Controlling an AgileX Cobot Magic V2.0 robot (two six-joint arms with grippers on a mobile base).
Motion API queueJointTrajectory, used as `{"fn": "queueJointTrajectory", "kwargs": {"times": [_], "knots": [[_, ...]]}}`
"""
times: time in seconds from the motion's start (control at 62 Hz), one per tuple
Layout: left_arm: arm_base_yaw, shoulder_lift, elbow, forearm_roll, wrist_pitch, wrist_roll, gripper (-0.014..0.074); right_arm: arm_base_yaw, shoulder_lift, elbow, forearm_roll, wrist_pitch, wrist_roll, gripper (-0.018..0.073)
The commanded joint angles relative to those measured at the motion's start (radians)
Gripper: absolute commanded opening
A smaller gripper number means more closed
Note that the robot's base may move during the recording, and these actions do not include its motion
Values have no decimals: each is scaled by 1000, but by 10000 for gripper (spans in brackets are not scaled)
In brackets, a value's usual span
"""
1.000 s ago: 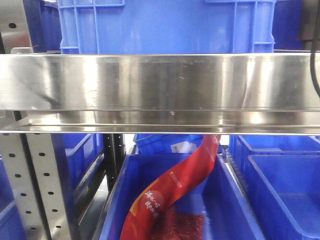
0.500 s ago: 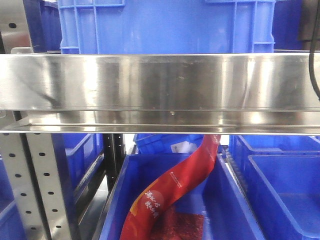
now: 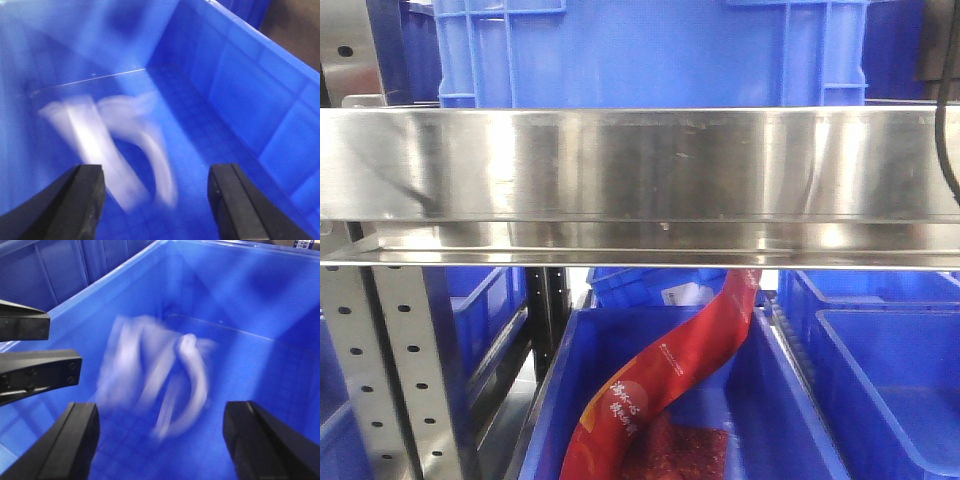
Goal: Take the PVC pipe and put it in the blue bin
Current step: 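Lower both pipe pieces into the blue bin and open both grippers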
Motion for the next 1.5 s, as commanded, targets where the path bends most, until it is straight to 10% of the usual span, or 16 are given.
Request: {"fn": "queueJointTrajectory", "kwargs": {"times": [0.0, 0.113, 0.435, 1.177, 1.484], "knots": [[-4, -12, -13, -7, -4, -3, 334, 1, -3, -9, -2, -15, -3, 401], [-4, -12, -13, -9, 14, -3, 248, 1, -3, -9, -2, -17, -3, 347], [-4, -37, -13, -9, 69, -3, -111, -1, -19, -9, -2, -13, -3, -171], [-4, -336, -10, 4, 258, 1, -111, -1, -250, 25, -29, 107, -3, -169], [-45, -435, 335, 4, 71, 2, -111, -1, -414, 436, -29, -197, -3, -169]]}}
